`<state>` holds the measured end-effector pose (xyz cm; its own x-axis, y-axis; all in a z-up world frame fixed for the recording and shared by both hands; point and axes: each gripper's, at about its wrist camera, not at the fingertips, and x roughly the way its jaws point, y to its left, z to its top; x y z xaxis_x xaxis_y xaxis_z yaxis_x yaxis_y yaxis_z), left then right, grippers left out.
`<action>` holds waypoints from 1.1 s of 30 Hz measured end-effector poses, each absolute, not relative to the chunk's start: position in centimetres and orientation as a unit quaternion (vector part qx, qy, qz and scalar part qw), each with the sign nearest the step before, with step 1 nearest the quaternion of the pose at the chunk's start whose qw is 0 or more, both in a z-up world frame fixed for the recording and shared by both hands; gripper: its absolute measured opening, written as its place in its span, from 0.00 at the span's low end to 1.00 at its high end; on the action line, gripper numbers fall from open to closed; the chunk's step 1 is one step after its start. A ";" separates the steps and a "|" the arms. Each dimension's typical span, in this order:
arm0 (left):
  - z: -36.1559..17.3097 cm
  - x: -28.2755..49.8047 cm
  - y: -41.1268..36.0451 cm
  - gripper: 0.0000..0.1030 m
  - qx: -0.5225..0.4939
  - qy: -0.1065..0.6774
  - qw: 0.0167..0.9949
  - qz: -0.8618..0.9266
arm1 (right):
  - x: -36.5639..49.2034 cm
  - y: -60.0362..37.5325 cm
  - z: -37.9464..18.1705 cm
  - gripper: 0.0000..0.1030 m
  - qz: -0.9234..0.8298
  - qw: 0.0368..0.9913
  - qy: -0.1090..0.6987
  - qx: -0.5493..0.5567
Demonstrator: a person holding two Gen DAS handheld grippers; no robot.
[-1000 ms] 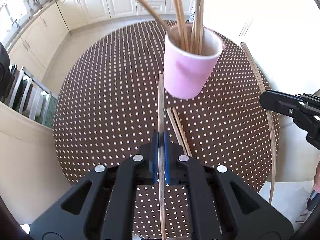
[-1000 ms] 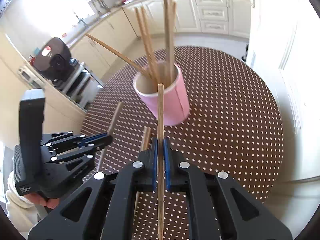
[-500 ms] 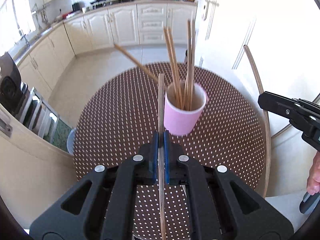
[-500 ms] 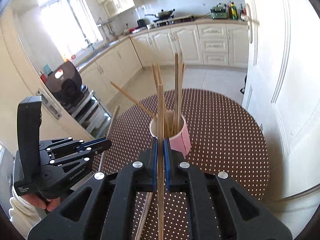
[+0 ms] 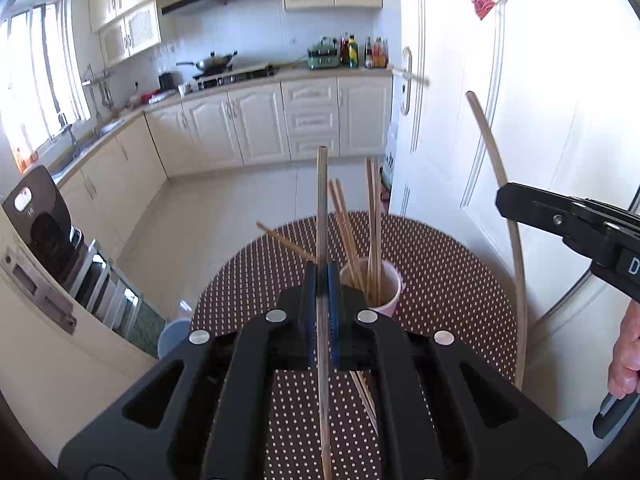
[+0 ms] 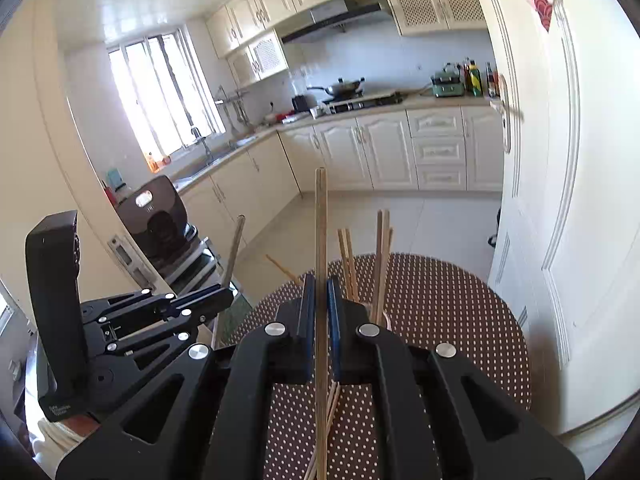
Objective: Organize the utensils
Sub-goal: 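Lift the chopstick with the left tool and raise it upright, then carry the chopstick with the left tool over the pink cup and lower it in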
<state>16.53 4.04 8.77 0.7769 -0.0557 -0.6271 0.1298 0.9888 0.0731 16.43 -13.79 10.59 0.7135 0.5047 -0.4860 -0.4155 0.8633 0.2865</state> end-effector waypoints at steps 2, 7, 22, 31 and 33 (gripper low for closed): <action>9.4 16.5 4.1 0.06 0.047 0.325 0.943 -0.059 | 16.3 -13.7 11.4 0.05 0.246 0.930 0.264 0.075; 11.2 16.4 3.6 0.06 0.038 0.290 0.954 -0.069 | 15.9 -13.5 12.6 0.05 0.237 0.946 0.210 0.063; 12.9 19.9 3.8 0.06 -0.024 0.235 0.969 -0.074 | 17.3 -14.5 12.5 0.05 0.203 0.972 0.092 0.076; 11.4 22.9 4.1 0.06 -0.049 0.191 0.979 -0.054 | 19.8 -14.8 10.2 0.05 0.179 0.979 0.051 0.079; 11.0 23.4 4.3 0.06 -0.057 0.183 0.980 -0.052 | 20.4 -15.1 9.6 0.05 0.178 0.979 0.047 0.090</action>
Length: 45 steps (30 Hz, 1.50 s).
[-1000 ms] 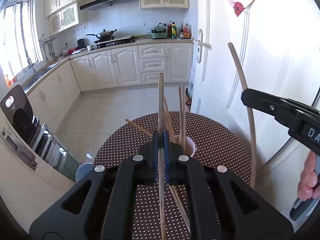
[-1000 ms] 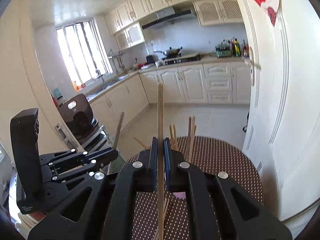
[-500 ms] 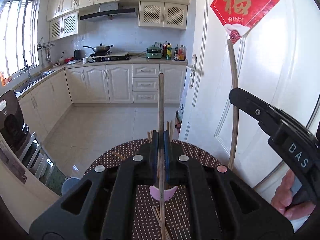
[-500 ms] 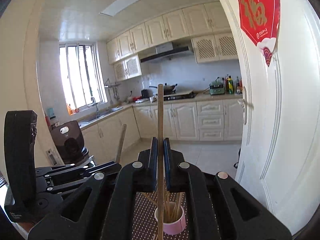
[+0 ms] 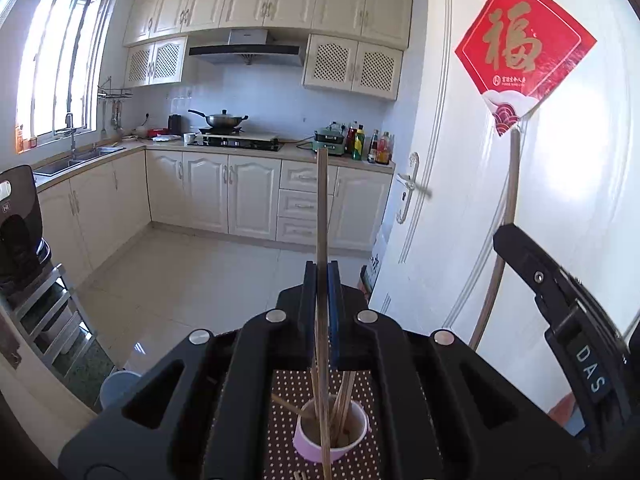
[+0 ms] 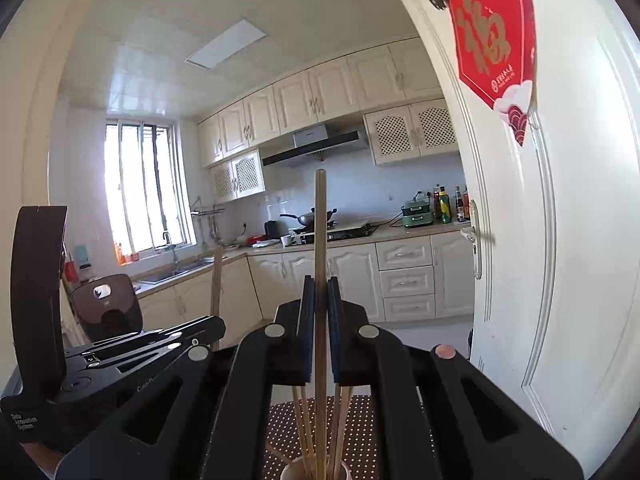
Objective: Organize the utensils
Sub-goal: 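Carry the chopstick with the left tool over the pink cup and lower it in, then open the left tool to release the chopstick into the pink cup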
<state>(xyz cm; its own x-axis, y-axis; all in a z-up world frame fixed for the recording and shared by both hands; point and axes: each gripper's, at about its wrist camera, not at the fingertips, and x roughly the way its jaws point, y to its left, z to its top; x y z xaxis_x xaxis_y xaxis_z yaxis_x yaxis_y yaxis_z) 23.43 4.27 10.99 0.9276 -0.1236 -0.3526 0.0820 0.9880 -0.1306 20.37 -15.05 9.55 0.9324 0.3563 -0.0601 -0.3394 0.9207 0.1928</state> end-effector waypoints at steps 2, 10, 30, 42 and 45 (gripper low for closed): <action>10.5 24.0 4.4 0.06 -0.062 0.178 0.981 -0.051 | 20.8 -15.3 9.0 0.05 0.185 0.977 0.039 0.103; 7.9 25.7 4.4 0.06 -0.077 0.157 0.984 -0.041 | 22.2 -15.1 6.4 0.05 0.189 0.976 0.003 0.109; 3.0 28.3 4.7 0.06 -0.090 0.159 0.983 -0.011 | 25.3 -13.7 0.8 0.05 0.180 0.978 0.028 0.103; 5.9 27.2 4.4 0.06 -0.074 0.103 0.992 0.008 | 25.2 -14.1 1.0 0.05 0.179 0.978 0.022 0.105; 4.8 28.0 4.1 0.06 -0.072 0.122 0.990 0.009 | 25.2 -13.9 0.7 0.05 0.179 0.978 0.026 0.101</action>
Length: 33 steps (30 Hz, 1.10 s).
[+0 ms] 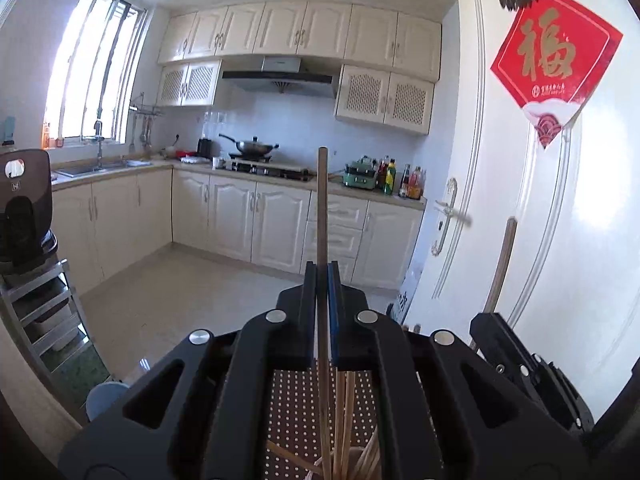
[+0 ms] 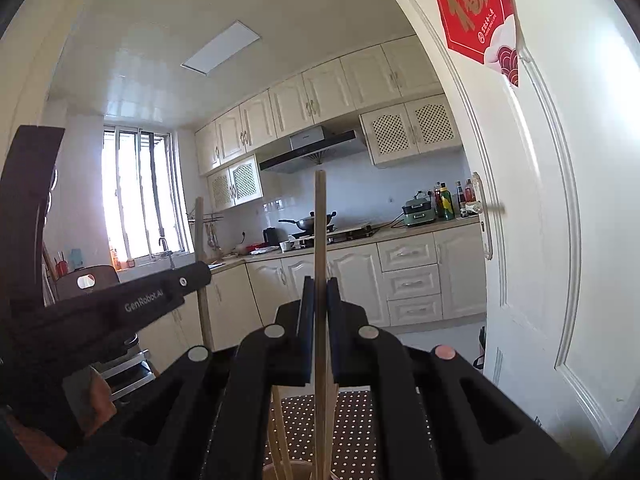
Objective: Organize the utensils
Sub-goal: 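Open the left tool to release the chopstick into the pink cup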
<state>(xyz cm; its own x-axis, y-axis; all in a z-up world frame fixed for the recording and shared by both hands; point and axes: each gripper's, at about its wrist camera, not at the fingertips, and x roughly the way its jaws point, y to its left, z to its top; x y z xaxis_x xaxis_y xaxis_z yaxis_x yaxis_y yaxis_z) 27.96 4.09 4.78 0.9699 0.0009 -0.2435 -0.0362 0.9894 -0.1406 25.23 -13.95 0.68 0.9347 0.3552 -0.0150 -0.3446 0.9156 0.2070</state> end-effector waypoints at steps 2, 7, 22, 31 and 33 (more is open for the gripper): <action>3.8 28.4 4.0 0.06 -0.074 0.134 0.988 0.011 | 25.2 -13.7 0.2 0.05 0.179 0.978 0.031 0.101; 2.0 29.3 4.6 0.06 -0.084 0.156 0.984 0.016 | 25.6 -13.8 -0.5 0.05 0.176 0.979 0.039 0.096; -1.7 29.8 4.2 0.06 -0.083 0.177 0.981 0.008 | 26.6 -13.8 -3.4 0.05 0.175 0.976 0.085 0.095; -3.2 29.4 3.9 0.08 -0.075 0.183 0.980 0.010 | 26.5 -13.3 -4.7 0.06 0.178 0.974 0.112 0.088; -3.5 29.4 3.9 0.09 -0.074 0.186 0.980 0.009 | 26.4 -13.2 -4.9 0.06 0.178 0.973 0.117 0.087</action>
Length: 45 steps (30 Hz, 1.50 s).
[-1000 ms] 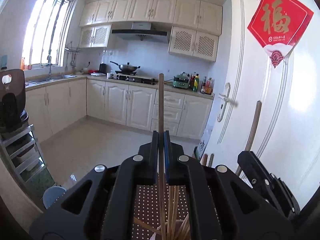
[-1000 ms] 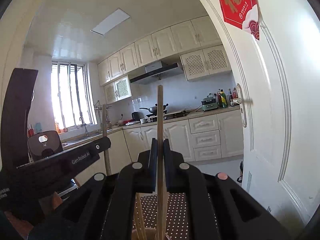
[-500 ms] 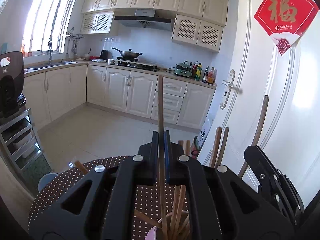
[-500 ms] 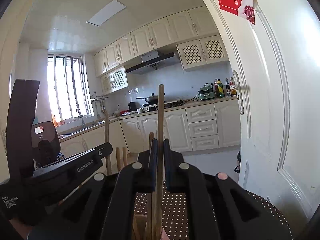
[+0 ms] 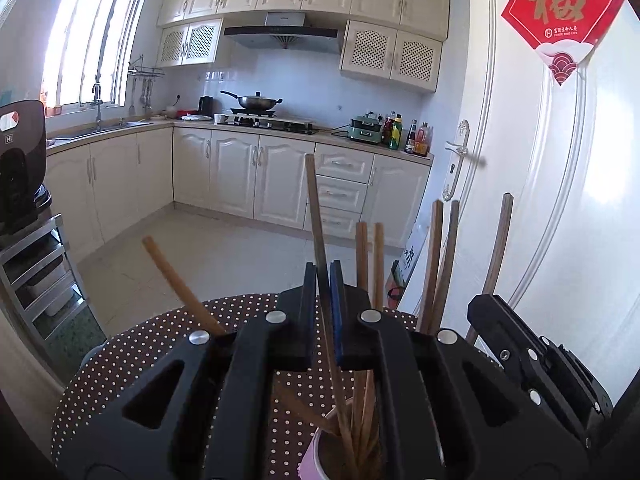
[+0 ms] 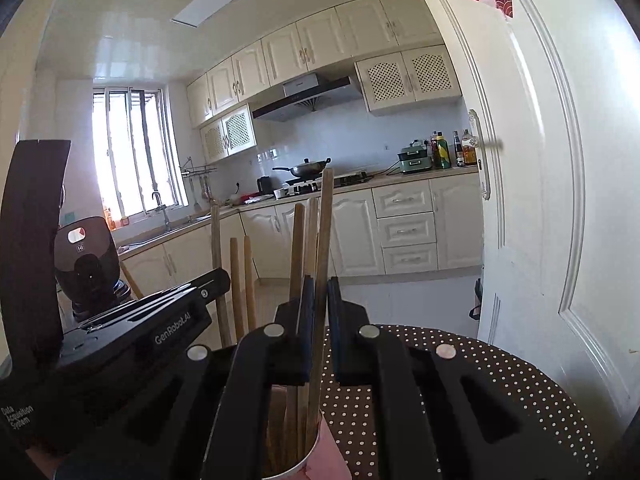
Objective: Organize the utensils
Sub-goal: 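Open the left tool to release the chopstick into the pink cup, then raise the open left tool away from the pink cup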
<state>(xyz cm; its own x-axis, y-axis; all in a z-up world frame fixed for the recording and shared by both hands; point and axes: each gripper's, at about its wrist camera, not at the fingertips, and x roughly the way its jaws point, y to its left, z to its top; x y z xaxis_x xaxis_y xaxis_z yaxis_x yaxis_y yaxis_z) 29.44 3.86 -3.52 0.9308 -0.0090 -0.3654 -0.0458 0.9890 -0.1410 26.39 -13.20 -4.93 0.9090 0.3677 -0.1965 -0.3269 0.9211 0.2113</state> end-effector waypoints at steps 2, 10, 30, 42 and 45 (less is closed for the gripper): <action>-3.7 29.2 3.8 0.09 -0.069 0.183 0.981 0.009 | 26.2 -13.2 -5.1 0.06 0.177 0.974 0.117 0.083; -3.9 28.6 3.8 0.10 -0.070 0.177 0.982 0.002 | 25.9 -13.6 -4.8 0.08 0.181 0.971 0.126 0.090; -1.9 25.0 3.4 0.60 -0.047 0.154 0.987 0.001 | 23.1 -17.0 -3.2 0.42 0.151 0.978 0.107 0.097; -1.1 22.3 3.8 0.60 -0.049 0.148 0.988 0.000 | 20.7 -17.2 -2.9 0.52 0.146 0.980 0.105 0.089; -1.1 21.5 4.1 0.59 -0.049 0.148 0.988 0.000 | 20.2 -17.3 -2.9 0.54 0.145 0.980 0.106 0.086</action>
<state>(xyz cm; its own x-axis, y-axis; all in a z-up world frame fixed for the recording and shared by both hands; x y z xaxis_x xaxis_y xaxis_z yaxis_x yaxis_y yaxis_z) 21.47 4.07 -1.11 0.9560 -0.0146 -0.2931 -0.0142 0.9953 -0.0959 20.17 -17.25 -2.90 0.9355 0.3027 -0.1821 -0.2663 0.9430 0.1995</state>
